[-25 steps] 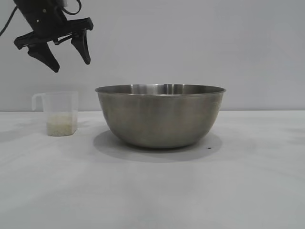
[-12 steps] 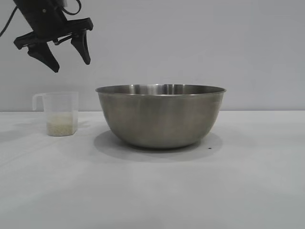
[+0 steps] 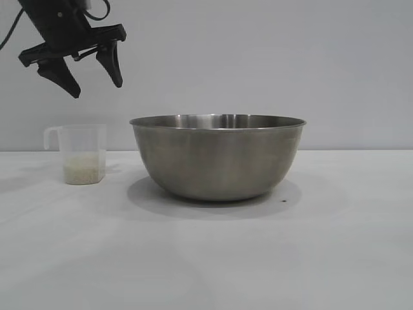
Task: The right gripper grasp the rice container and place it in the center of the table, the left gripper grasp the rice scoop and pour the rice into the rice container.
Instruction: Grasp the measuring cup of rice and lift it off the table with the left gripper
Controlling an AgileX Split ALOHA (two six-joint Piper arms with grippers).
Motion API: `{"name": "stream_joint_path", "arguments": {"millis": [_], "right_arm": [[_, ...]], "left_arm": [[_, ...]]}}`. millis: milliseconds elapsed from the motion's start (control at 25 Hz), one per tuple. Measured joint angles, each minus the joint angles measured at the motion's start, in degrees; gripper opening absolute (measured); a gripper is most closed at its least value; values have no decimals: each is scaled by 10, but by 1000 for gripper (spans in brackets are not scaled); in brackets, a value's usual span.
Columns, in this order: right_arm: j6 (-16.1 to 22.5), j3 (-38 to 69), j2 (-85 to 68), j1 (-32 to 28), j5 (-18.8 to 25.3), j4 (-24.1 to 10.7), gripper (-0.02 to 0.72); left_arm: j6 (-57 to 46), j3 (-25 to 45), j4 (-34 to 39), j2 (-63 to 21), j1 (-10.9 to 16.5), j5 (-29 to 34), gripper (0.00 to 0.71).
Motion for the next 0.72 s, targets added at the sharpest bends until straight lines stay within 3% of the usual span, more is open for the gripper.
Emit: {"name": "stream_joint_path", "arguments": {"millis": [400, 720], "right_arm": [[0, 2, -167, 0, 4, -1, 515], [0, 2, -175, 0, 6, -2, 515]], "left_arm": [[0, 0, 11, 0, 0, 1, 505], [0, 0, 15, 0, 0, 7, 505]]}}
